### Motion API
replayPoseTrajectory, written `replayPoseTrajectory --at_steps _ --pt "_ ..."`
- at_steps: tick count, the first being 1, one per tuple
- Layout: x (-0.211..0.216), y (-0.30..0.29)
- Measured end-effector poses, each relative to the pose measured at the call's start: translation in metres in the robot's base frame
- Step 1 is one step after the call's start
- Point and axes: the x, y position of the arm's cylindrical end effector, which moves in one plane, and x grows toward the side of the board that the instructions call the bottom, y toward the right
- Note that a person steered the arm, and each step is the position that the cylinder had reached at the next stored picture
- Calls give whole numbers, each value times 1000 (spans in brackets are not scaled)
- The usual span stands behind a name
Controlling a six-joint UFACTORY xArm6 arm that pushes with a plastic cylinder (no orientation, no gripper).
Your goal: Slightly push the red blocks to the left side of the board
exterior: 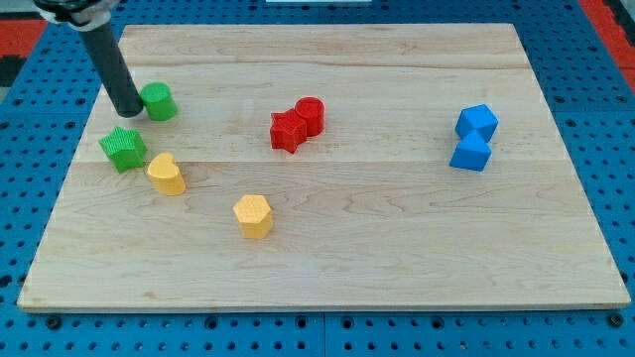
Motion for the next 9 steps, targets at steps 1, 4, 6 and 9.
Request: replayPoseTrajectory --at_steps 1,4,6,9 --pt "21 22" --pt "38 215" --pt "35 289" --pt "2 319"
